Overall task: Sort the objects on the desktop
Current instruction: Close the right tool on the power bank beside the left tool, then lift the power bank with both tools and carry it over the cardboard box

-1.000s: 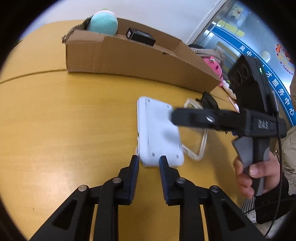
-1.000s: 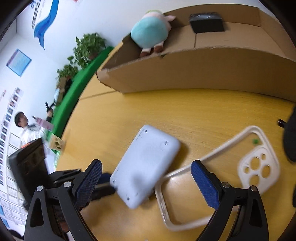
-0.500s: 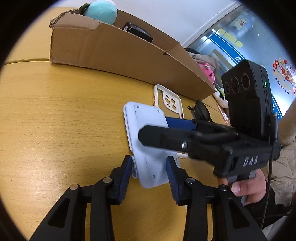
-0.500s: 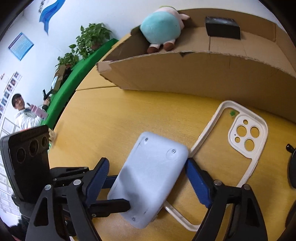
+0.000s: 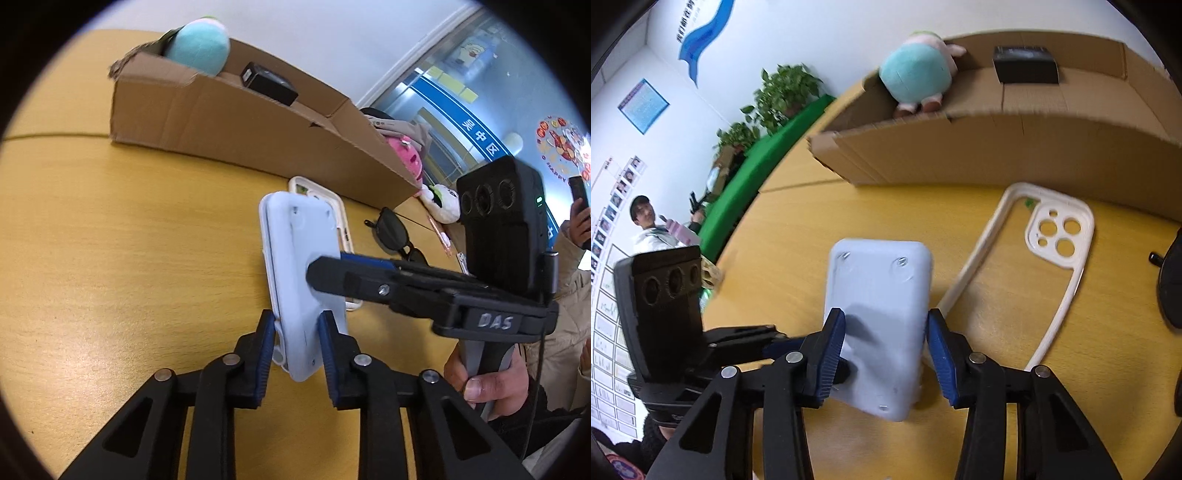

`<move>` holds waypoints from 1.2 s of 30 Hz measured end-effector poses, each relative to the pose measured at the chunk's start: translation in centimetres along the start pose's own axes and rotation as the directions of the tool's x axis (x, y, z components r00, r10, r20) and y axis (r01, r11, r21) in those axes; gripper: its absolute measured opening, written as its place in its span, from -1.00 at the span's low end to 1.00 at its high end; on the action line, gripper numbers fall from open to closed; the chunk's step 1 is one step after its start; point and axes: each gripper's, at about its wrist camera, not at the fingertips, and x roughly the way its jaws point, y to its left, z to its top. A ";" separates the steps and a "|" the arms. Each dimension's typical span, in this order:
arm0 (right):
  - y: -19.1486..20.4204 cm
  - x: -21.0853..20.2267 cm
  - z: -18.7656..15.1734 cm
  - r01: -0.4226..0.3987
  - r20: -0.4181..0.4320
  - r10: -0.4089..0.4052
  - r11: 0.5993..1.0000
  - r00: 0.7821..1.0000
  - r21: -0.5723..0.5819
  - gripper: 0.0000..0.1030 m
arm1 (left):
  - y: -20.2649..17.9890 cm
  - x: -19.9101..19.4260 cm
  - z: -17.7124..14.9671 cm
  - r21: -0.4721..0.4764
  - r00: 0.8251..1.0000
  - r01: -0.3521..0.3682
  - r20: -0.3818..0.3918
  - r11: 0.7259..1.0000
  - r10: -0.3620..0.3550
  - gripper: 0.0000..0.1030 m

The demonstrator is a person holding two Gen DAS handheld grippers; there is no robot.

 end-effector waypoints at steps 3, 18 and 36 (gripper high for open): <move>0.8 -1.2 0.5 0.015 0.036 -0.014 0.999 0.999 -0.032 -0.05 | -0.7 -0.4 0.8 0.009 1.000 0.010 0.018 1.000 -0.010 -0.55; 0.4 -6.9 4.1 0.042 0.162 -0.037 0.999 0.986 -0.026 -0.07 | -5.3 -1.0 7.6 0.114 0.998 0.008 0.065 0.993 -0.015 -0.55; -3.9 -15.2 17.6 0.119 0.356 -0.099 0.992 0.929 -0.033 -0.07 | -11.3 1.5 23.7 0.285 0.990 0.045 0.114 0.958 -0.080 -0.54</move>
